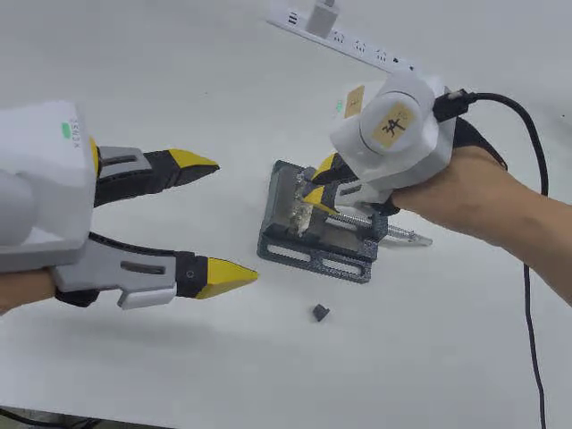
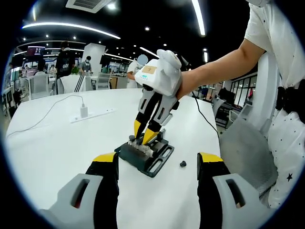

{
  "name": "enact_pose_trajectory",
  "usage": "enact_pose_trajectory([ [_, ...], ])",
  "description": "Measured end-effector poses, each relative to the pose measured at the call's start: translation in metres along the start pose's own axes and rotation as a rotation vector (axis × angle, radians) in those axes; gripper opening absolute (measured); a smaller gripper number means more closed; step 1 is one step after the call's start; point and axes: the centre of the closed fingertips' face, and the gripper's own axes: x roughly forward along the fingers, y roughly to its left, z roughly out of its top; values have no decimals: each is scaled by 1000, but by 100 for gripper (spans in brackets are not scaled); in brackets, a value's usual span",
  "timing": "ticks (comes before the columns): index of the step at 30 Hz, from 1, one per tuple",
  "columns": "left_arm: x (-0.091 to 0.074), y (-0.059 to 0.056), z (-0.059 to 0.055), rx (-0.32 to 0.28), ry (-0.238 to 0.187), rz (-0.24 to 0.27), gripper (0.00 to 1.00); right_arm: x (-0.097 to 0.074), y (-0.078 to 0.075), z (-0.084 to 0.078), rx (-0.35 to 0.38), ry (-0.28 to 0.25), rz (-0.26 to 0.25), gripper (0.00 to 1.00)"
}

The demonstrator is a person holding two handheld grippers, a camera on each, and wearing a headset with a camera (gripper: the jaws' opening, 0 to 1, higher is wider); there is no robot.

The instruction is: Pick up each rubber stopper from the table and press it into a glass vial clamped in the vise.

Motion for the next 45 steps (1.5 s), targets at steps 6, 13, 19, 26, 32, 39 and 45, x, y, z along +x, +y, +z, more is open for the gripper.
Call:
enact_pose_trajectory([
  [6,0,-1,-1,-1,3,-3,65,0,0,-1,20,-12,-1,10],
  [13,0,0,-1,-5,2,-2,65,-2,-2,-2,41,-26,-10,10],
  [19,1,-1,0,-3,2,-5,65,-13,-6,-1,93,-68,-8,10],
  [26,1,-1,1,-4,-1,-6,64,-18,-8,2,117,-98,3,3],
  [32,1,-2,0,-2,4,-8,64,-15,-4,5,127,-104,36,0],
  [39,1,-1,0,-6,0,-8,64,-10,0,5,112,-89,53,0],
  [45,1,-1,1,-8,-3,-10,64,-5,-1,4,107,-85,60,0],
])
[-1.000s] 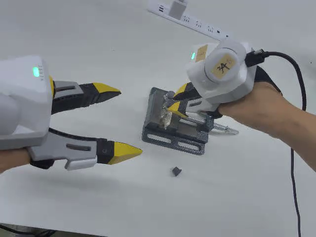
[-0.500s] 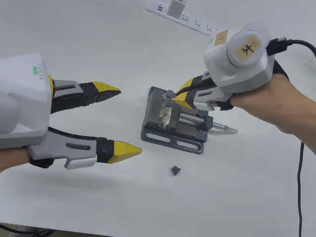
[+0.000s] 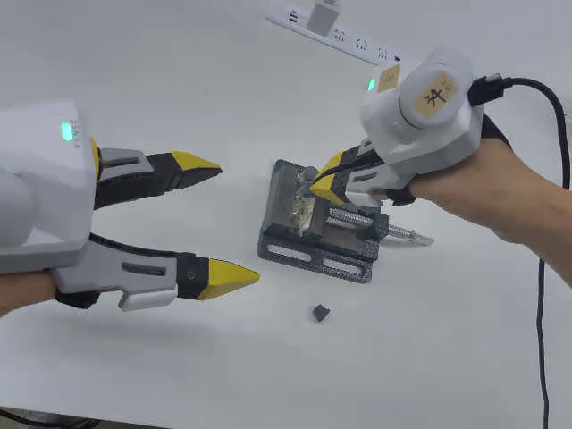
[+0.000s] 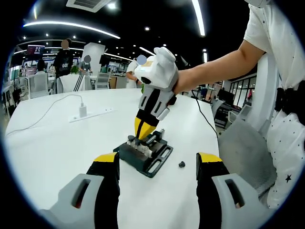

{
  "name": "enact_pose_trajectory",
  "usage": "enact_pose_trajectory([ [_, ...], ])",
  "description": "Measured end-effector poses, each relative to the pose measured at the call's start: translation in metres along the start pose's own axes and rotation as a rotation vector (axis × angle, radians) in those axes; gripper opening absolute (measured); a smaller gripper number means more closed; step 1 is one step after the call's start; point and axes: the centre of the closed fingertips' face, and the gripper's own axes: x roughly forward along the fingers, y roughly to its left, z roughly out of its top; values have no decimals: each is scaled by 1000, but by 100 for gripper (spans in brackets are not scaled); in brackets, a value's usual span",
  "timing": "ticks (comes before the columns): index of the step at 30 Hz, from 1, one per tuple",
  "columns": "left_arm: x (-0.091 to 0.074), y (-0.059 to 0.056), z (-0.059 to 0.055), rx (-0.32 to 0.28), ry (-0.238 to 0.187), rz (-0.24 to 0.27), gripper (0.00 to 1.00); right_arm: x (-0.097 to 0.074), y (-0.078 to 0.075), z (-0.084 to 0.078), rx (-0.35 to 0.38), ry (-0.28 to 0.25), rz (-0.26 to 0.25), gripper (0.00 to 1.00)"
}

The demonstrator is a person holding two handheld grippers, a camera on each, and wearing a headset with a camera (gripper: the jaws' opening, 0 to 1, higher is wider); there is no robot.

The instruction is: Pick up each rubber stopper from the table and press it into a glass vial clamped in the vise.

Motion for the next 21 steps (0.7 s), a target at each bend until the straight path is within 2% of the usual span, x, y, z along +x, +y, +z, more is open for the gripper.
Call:
enact_pose_trajectory([
  [11,-1,1,0,-2,-1,4,63,0,5,0,3,8,25,0],
  [14,0,1,0,-1,-2,3,63,1,2,0,19,13,40,0],
  [21,1,2,3,-3,-10,6,63,2,1,0,4,34,57,0],
])
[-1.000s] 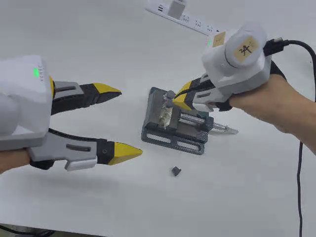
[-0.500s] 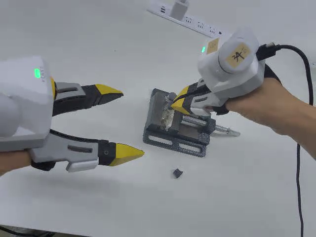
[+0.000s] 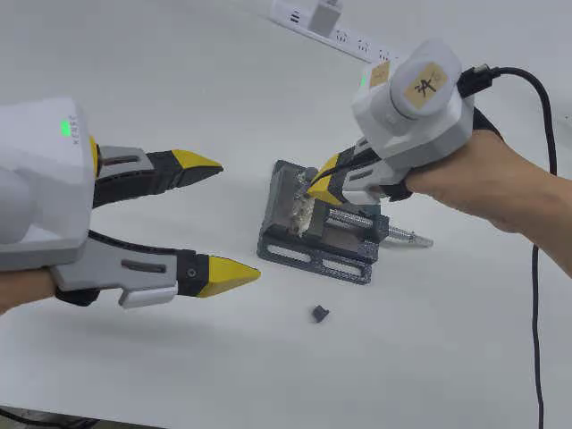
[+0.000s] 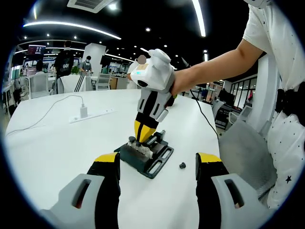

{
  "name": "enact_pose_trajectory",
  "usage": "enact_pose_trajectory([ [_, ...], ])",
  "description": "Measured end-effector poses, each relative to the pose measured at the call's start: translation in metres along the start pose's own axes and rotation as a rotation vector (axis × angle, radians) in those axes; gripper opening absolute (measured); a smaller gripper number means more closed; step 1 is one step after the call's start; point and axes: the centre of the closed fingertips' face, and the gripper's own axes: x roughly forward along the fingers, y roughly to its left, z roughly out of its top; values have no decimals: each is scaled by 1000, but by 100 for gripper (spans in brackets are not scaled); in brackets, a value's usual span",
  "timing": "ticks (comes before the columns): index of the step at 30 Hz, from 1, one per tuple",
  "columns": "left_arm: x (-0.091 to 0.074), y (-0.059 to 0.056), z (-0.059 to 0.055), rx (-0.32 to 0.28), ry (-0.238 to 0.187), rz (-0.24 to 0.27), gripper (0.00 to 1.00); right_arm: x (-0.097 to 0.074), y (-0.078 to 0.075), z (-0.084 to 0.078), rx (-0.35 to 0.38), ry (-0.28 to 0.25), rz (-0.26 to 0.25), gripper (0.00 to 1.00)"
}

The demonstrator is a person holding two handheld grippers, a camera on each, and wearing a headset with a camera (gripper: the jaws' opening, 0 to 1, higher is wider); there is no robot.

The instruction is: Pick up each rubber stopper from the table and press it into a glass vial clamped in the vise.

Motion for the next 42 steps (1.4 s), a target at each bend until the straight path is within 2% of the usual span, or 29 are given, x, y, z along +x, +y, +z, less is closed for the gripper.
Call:
enact_pose_trajectory([
  [8,1,1,1,0,-3,1,63,3,-1,-1,-47,37,8,0],
  [13,1,2,2,1,-6,2,63,3,-2,-1,-37,47,16,0],
  [29,1,2,3,4,-9,3,63,5,-1,-1,-120,110,14,0],
  [38,0,3,3,7,-3,5,62,5,-3,-3,-74,112,29,0],
  [42,0,4,5,4,-11,9,62,5,-3,-3,-74,105,21,0],
])
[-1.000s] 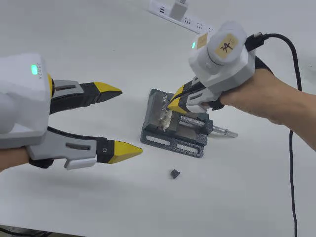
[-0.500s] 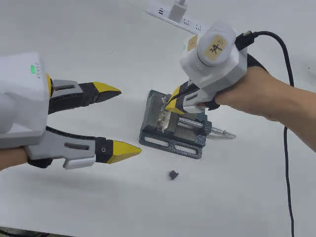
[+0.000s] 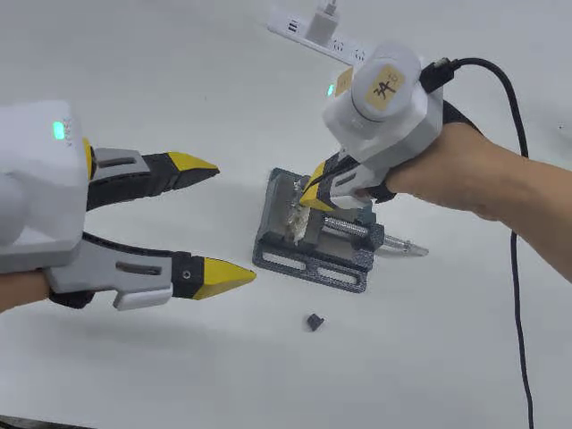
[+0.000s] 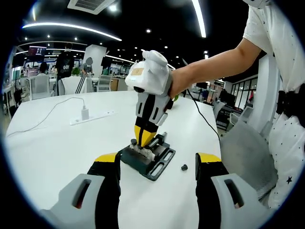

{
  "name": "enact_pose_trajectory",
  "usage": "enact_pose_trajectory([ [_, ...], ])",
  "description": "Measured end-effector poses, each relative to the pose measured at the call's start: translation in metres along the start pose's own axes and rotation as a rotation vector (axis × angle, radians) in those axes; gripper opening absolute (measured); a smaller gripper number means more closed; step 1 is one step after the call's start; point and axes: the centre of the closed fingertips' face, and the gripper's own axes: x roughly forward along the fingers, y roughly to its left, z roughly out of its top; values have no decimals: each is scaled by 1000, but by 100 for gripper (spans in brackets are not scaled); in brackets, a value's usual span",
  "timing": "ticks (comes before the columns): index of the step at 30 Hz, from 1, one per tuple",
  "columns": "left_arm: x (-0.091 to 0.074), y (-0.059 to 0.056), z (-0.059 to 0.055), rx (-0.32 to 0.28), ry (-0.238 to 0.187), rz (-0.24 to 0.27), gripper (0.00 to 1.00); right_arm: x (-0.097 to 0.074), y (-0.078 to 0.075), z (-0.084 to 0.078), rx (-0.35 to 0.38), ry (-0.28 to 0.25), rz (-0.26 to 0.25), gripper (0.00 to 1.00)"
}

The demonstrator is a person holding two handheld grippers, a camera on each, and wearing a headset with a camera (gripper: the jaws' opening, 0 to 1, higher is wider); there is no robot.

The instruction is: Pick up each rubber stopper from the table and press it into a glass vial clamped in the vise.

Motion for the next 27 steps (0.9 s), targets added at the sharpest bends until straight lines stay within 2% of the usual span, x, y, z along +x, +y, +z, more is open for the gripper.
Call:
enact_pose_trajectory([
  [9,3,-4,2,5,2,-10,62,0,2,0,-2,-30,-20,0],
  [13,2,-8,3,14,11,-17,62,-1,3,-1,19,-82,-47,0],
  [18,-1,-10,6,26,19,-17,62,-3,2,0,67,-125,-57,0],
  [20,-2,-10,7,28,21,-15,62,-4,3,0,64,-135,-58,0],
  [22,-3,-10,7,33,23,-12,62,-4,3,1,105,-153,-58,0],
  [27,-6,-10,5,33,34,-4,62,-4,4,3,86,-160,-70,1],
])
